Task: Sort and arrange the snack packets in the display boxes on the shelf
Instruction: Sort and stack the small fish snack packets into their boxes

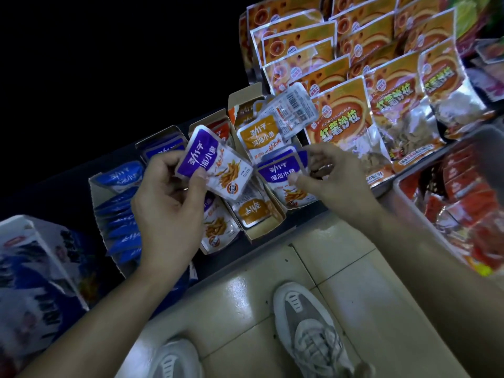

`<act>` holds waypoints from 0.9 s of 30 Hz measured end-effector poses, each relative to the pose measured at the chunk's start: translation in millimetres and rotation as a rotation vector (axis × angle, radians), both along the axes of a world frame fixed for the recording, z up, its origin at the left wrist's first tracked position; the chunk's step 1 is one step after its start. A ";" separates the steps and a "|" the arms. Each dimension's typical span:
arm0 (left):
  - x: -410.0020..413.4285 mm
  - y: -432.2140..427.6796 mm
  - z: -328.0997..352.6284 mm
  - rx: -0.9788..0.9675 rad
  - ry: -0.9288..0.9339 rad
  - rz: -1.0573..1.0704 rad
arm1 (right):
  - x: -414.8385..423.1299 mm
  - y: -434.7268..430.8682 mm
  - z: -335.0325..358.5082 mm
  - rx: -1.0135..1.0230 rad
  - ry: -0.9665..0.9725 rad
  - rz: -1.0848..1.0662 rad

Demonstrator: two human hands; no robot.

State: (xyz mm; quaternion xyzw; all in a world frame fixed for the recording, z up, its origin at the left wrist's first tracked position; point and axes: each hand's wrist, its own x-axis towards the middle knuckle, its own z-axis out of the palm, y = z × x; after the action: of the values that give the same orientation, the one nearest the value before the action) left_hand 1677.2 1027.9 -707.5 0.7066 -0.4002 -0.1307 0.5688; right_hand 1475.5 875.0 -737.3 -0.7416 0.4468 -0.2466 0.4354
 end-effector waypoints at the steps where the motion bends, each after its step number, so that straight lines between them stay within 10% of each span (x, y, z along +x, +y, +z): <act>1: 0.4 0.9 0.8 0.002 0.005 0.004 | 0.1 4.7 -1.2 -0.045 0.044 0.006; 10: 24.9 11.4 16.3 -0.075 0.000 0.115 | -0.6 28.6 0.6 -0.111 0.074 0.108; 17: 50.2 23.8 19.9 -0.109 -0.151 0.169 | 3.8 41.2 16.3 -0.071 -0.263 -0.174; 27: 41.6 33.8 -1.6 0.368 -0.443 0.041 | 16.1 47.6 34.4 0.142 -0.488 -0.233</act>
State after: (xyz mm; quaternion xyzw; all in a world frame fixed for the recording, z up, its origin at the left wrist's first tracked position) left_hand 1718.8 1061.7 -709.1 0.8171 -0.4699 -0.0323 0.3324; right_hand 1491.6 922.6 -702.9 -0.5714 0.4270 -0.4344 0.5500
